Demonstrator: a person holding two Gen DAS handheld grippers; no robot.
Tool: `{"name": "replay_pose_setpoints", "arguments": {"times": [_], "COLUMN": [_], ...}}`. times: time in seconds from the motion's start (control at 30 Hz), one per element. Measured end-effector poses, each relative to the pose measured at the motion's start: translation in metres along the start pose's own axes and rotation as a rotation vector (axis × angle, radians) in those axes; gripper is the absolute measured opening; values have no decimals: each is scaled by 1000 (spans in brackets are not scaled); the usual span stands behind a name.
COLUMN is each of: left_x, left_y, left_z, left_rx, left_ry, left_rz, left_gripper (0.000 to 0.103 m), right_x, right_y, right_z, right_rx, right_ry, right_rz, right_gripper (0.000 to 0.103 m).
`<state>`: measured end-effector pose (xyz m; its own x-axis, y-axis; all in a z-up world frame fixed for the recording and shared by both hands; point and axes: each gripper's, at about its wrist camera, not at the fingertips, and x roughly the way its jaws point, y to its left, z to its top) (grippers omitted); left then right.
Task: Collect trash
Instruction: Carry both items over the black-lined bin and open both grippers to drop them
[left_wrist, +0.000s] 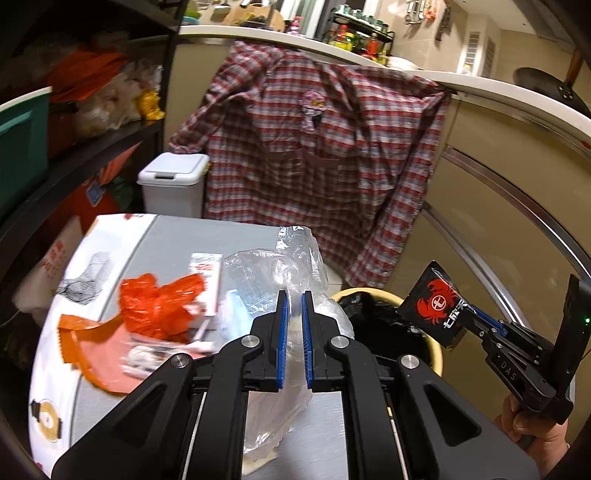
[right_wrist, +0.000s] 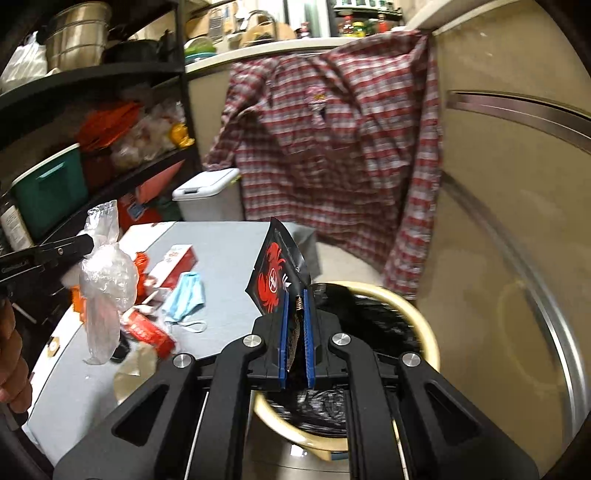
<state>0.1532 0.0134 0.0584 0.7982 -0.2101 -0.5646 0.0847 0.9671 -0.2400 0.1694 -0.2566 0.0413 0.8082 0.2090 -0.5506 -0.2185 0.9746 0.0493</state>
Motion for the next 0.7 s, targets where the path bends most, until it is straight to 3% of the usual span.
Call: {"name": "replay_pose_setpoints", "arguments": {"times": [0.3,0.7], "left_x": [16,52], "left_y": [-51,-95], "left_z": [-1,-2], "left_rx": [57,80], "left_ry": [-11,17], "left_rz": [-70,-148], "left_gripper": [7,7], "right_x": [-6,5], "right_y": [-40,-51], "right_z": [3,0], "right_rx": [56,47], "right_ry": [-24,-15], "right_rz": [-81,-108], "right_gripper": [8,8]}}
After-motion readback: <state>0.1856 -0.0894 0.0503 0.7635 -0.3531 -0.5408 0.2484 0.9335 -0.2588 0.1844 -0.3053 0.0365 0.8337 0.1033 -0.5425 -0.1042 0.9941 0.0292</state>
